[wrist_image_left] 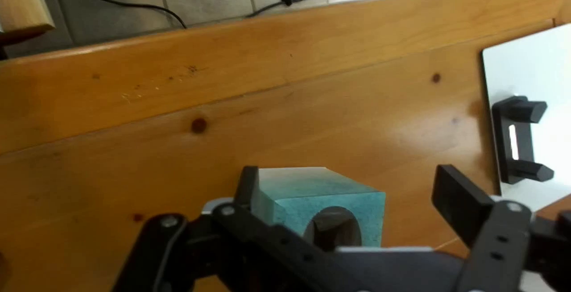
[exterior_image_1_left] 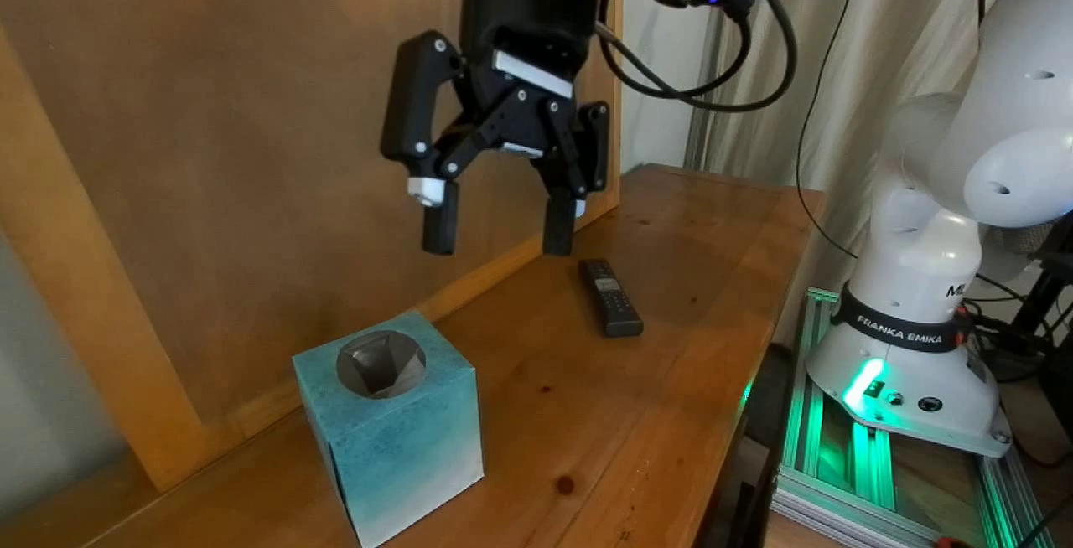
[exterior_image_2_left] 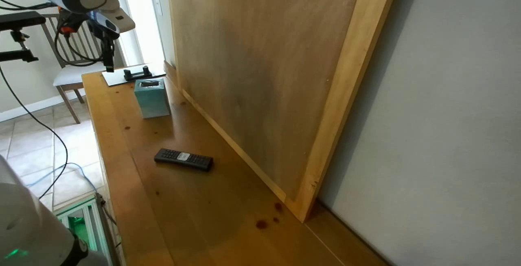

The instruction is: Shift the tissue box to the right end of the counter

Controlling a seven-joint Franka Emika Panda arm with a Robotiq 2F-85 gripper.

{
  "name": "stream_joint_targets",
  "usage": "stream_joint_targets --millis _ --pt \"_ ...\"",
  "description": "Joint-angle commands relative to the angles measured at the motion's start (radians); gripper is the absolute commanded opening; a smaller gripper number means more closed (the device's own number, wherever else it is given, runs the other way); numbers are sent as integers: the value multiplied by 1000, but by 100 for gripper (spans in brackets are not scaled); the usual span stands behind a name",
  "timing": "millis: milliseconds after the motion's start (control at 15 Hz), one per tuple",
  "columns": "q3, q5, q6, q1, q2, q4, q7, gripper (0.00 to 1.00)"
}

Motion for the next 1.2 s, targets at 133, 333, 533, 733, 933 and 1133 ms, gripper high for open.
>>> stream_joint_targets --millis 133,333,533,733,933,1133 --pt "6 -258 148 17 176 81 239 100" --pt "-24 -394 115 32 222 110 350 100" --pt "-58 -493 79 55 270 145 427 100" --pt "-97 -537 58 89 324 178 439 100" --pt "-133 -561 75 119 377 206 423 100" --pt "-172 -595 77 143 415 223 405 100"
